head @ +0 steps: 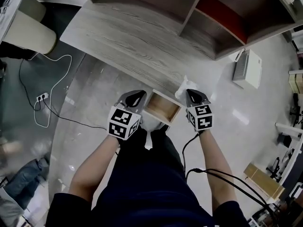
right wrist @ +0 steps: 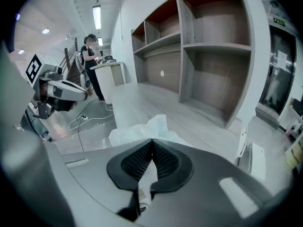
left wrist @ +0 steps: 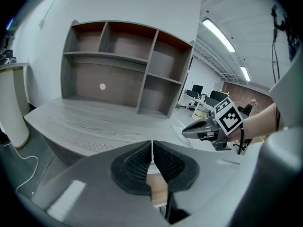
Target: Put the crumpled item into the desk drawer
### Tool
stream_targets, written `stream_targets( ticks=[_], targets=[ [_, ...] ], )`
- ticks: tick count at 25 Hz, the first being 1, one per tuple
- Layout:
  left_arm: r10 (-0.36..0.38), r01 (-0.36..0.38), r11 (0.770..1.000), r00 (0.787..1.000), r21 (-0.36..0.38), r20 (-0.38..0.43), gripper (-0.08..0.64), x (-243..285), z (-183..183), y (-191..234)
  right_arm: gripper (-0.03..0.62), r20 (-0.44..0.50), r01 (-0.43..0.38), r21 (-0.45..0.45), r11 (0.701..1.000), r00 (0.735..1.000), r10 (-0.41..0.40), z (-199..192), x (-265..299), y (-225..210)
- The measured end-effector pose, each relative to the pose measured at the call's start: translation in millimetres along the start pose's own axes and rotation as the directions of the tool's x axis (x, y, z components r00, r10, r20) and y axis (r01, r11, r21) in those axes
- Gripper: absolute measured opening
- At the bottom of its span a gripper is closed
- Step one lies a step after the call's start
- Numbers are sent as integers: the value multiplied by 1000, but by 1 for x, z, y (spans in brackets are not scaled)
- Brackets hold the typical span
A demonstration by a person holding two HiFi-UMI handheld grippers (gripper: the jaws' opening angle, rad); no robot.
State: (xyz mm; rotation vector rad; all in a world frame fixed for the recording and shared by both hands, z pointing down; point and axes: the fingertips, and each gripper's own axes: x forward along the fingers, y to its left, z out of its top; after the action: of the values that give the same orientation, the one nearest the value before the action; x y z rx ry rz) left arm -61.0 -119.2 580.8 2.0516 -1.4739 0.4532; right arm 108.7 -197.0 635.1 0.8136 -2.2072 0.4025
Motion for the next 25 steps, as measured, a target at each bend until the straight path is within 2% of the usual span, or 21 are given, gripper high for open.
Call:
stream_targets(
  ticks=[6,14,25],
  targets=[
    [-27,28,1000,999,14,-32,14,5,-13,-13,8,44,-40,1,999,998,40,-14,-12,38],
    [-42,42,999,997,8,-65,14,7,-31,-18,8,27,-113,-16,994,993,113,-42,-5,92],
    [-9,7,1000,995,-25,-100,14,-5,-57,0,8,-91,-156,-72,985,985,149,-88,38,130]
  ],
)
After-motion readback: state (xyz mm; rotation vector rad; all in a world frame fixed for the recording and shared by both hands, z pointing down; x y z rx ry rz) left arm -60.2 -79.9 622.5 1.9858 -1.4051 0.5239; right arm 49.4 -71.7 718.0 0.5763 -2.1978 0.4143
